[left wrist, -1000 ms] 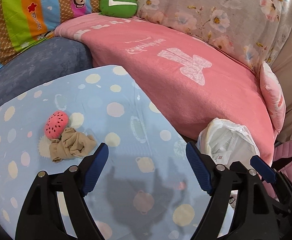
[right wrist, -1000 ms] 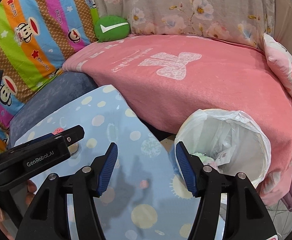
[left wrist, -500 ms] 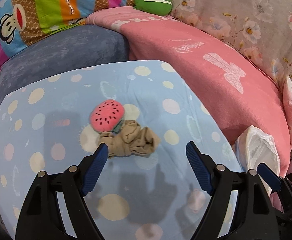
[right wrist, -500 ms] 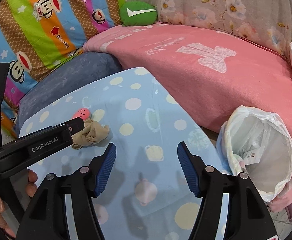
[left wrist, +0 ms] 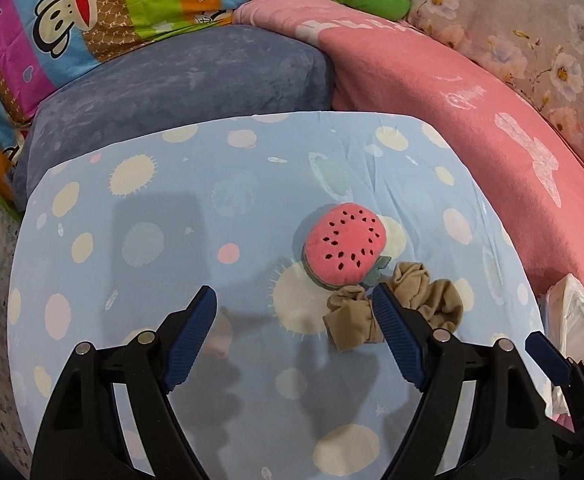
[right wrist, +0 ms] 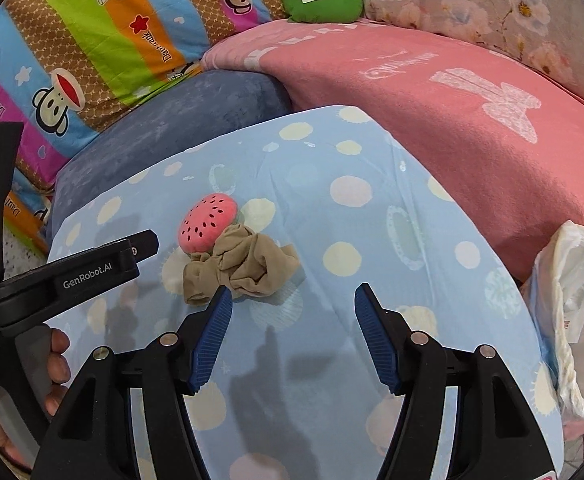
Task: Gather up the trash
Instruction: 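Grasp the pink watermelon pouch with the left tool while the right tool grasps the beige tie, then carry the watermelon pouch and beige tie up over the white bin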
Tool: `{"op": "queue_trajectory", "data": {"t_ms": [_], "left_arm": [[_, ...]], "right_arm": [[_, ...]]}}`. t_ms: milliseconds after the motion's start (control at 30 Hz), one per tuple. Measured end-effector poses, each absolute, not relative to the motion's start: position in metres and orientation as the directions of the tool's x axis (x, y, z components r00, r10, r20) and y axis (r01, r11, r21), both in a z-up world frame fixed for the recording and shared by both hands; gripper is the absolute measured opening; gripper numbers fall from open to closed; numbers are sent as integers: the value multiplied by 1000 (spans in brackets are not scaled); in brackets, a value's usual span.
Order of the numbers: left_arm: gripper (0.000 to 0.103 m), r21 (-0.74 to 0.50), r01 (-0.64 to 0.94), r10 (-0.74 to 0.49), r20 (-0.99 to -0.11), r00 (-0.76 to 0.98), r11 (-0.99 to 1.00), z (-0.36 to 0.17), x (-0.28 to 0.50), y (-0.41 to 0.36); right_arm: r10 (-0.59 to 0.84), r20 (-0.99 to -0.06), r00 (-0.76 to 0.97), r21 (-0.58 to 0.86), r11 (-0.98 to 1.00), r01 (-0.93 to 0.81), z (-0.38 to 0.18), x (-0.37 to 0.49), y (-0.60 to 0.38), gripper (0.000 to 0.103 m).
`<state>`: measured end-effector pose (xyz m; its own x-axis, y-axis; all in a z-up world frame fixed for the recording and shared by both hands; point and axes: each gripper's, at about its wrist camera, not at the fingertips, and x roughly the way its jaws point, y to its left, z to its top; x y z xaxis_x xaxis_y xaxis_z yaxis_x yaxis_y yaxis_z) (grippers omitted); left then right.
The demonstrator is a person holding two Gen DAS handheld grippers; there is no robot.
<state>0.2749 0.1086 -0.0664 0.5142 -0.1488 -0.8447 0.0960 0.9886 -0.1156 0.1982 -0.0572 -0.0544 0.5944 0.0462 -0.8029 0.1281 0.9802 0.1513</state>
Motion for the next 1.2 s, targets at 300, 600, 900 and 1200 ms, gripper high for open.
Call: {"op": "queue_trajectory", "data": {"t_ms": [300, 600, 900, 1200], "left_arm": [[76, -167, 159, -221, -870, 440, 973, -93, 317, 83], [55, -218, 168, -266, -894, 361, 961, -120, 331, 71], [49, -245, 165, -291, -876, 385, 955, -102, 312, 73], [48, -267, 210, -336, -822, 460, 941, -41, 280, 57]], "right_arm": [[77, -832, 549, 167, 979, 116, -83, 238, -48, 48], [106, -859, 500, 200, 970, 138, -110, 246, -53, 10], [101, -853, 512, 214, 963, 166, -103, 230, -66, 4], [61, -783, 619, 229, 954, 195, -44, 198, -96, 4]]}}
